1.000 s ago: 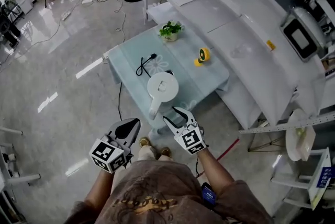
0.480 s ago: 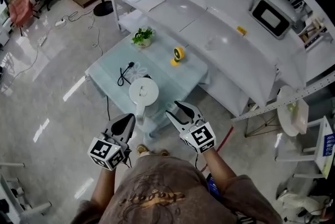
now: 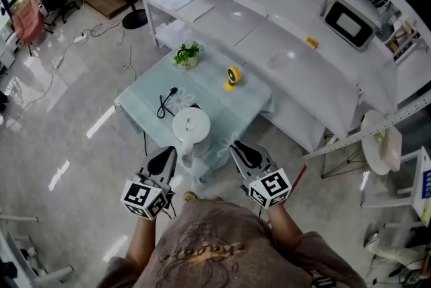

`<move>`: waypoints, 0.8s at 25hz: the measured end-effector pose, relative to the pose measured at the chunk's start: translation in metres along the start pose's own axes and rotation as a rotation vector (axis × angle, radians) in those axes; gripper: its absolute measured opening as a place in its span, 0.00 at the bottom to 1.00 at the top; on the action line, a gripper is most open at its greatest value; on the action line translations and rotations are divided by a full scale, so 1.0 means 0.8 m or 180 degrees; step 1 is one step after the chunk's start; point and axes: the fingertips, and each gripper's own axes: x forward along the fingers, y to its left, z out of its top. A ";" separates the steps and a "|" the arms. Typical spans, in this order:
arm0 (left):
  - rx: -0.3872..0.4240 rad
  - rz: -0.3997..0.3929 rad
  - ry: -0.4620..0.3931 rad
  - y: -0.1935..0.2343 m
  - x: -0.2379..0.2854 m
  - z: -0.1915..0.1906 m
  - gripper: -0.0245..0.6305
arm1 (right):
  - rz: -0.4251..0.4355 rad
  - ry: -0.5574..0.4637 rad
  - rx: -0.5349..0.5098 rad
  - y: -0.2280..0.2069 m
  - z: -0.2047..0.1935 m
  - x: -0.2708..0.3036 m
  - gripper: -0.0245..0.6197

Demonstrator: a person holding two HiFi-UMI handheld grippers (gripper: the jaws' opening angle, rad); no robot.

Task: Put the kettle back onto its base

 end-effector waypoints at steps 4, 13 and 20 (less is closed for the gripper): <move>0.0044 0.0105 0.0026 0.016 -0.003 -0.011 0.07 | 0.0007 -0.0010 0.0069 0.004 -0.006 0.007 0.08; -0.0012 0.0262 0.0030 0.036 -0.004 -0.026 0.07 | -0.0077 0.0038 0.0156 -0.003 -0.024 0.017 0.04; -0.0074 0.0320 0.0009 0.041 -0.010 -0.024 0.07 | -0.0134 0.0042 0.0178 -0.003 -0.024 0.022 0.04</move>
